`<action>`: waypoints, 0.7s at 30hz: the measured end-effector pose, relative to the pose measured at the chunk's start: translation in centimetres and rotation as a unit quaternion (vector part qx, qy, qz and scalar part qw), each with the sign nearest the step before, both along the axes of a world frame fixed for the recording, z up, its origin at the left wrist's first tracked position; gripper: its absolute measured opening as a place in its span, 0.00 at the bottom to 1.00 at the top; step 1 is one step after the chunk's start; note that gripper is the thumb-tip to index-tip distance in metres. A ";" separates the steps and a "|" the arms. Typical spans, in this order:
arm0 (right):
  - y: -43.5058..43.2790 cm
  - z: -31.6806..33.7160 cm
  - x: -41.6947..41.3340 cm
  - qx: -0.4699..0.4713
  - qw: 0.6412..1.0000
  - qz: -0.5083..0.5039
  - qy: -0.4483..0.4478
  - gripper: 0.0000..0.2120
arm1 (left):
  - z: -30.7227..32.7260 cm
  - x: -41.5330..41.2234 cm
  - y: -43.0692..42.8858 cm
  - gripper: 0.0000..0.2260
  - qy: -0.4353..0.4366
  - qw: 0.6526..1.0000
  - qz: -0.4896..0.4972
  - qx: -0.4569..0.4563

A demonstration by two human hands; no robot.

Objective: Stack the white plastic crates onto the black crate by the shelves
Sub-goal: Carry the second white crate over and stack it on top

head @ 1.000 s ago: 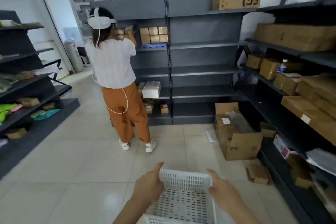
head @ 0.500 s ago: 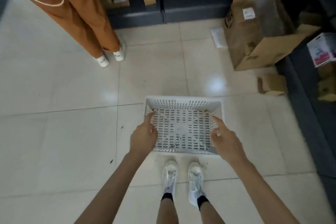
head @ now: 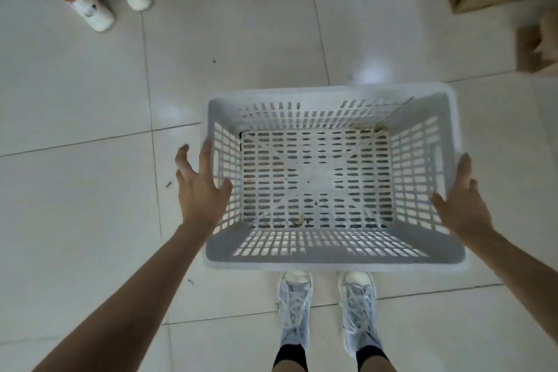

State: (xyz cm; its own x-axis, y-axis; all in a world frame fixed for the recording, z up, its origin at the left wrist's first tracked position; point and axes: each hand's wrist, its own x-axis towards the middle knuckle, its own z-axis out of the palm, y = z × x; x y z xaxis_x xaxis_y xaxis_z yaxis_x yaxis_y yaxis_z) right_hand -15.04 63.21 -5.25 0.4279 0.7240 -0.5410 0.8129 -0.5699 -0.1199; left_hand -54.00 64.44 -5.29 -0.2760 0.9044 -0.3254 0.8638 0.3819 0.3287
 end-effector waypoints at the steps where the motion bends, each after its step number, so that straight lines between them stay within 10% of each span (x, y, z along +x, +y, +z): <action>1: -0.3 -1.1 0.3 0.023 1.000 0.004 0.002 0.38 | -1.4 -0.3 -0.4 0.36 -0.032 0.999 0.037 -0.003; 10: -0.6 -2.1 2.6 0.097 0.994 0.051 -0.003 0.40 | -2.0 0.0 -1.7 0.32 -0.130 0.979 0.159 0.019; 21: -4.5 9.9 5.4 0.089 0.986 -0.076 0.121 0.42 | 12.1 -0.2 -2.0 0.34 -0.111 0.988 0.100 0.037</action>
